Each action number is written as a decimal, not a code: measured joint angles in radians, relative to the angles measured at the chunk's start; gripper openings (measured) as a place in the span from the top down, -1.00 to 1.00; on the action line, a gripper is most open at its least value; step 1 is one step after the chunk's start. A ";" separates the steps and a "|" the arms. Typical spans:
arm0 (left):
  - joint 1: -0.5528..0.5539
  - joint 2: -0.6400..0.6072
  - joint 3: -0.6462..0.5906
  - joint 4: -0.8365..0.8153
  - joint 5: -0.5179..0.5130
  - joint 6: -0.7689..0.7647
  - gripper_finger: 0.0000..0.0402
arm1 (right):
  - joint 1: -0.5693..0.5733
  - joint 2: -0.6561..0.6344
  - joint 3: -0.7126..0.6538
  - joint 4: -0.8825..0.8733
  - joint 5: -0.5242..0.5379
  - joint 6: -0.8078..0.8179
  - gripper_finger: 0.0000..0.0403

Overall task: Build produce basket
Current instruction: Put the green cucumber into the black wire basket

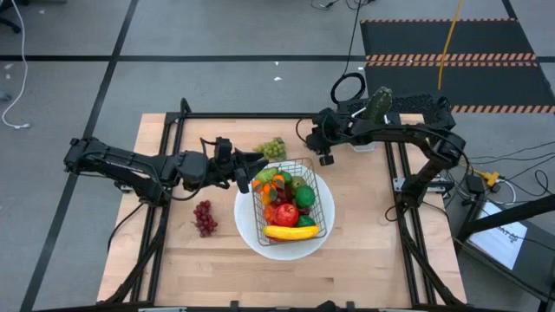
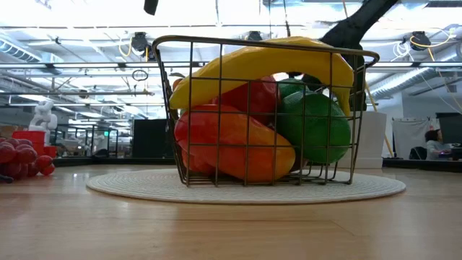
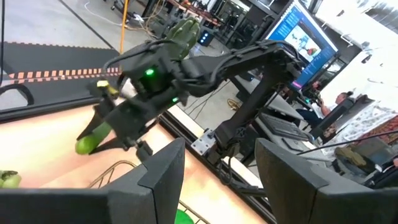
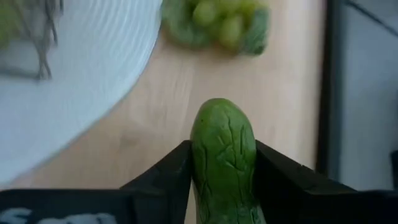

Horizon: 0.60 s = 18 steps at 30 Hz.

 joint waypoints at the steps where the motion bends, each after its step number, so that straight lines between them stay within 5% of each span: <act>1: 0.000 0.000 0.000 0.000 0.000 0.003 0.03 | 0.009 -0.020 0.000 0.002 0.013 0.022 0.28; 18: 0.000 0.000 0.000 -0.012 0.043 0.051 0.03 | 0.179 -0.421 0.000 0.014 0.013 0.674 0.34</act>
